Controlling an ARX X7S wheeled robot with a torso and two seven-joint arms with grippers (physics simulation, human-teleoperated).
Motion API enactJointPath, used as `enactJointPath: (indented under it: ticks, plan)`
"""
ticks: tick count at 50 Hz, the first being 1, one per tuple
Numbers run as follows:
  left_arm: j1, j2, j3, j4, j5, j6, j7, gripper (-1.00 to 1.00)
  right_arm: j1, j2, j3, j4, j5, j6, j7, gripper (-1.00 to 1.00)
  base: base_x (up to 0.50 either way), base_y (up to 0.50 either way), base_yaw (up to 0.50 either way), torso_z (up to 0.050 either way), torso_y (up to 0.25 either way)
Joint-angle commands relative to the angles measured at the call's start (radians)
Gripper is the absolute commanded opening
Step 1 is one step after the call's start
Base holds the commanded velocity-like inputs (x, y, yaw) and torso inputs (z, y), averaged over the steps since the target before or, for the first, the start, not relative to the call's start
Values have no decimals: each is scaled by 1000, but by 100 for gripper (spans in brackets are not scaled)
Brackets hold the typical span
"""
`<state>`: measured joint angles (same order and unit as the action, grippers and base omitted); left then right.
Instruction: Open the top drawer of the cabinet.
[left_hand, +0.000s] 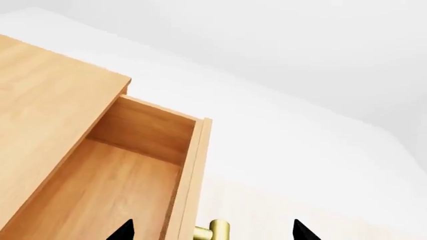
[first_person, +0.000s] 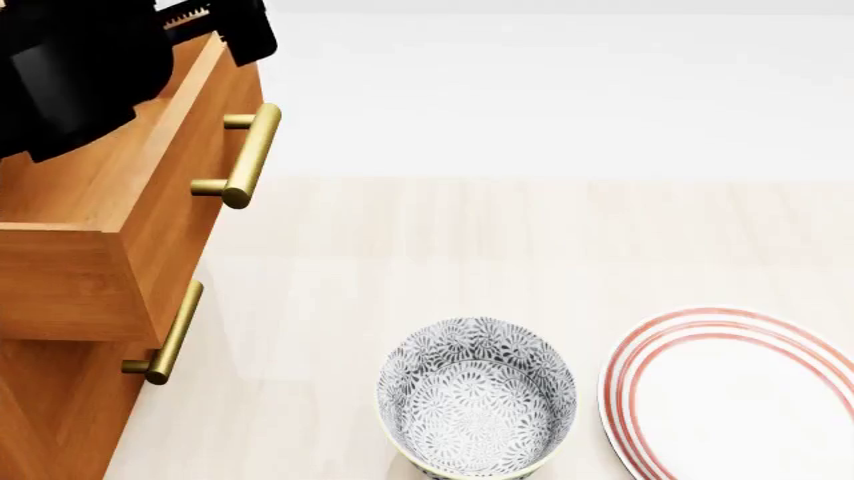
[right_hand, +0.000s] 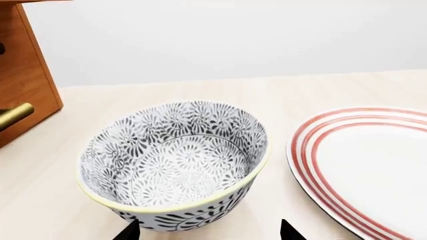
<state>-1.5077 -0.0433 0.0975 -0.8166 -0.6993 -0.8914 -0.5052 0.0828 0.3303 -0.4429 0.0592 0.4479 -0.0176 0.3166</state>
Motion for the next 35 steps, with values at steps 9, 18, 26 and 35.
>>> enactJointPath:
  ticks: [9,18,26,35]
  plan:
    - [-42,14,-67,-74,-68,-1,-82,100,-1,-16,15,6,-13,-7,-23,100,0,0,0,0,0]
    - [-84,13,-87,-182,-93,20,-92,100,3,-17,14,16,-12,-11,-25,100,0,0,0,0,0]
    - [-95,10,-91,-211,-112,22,-93,100,2,-16,12,15,-11,-13,-24,100,0,0,0,0,0]
    - [-116,9,-106,-256,-135,25,-105,100,4,-14,12,14,-8,-12,-22,100,0,0,0,0,0]
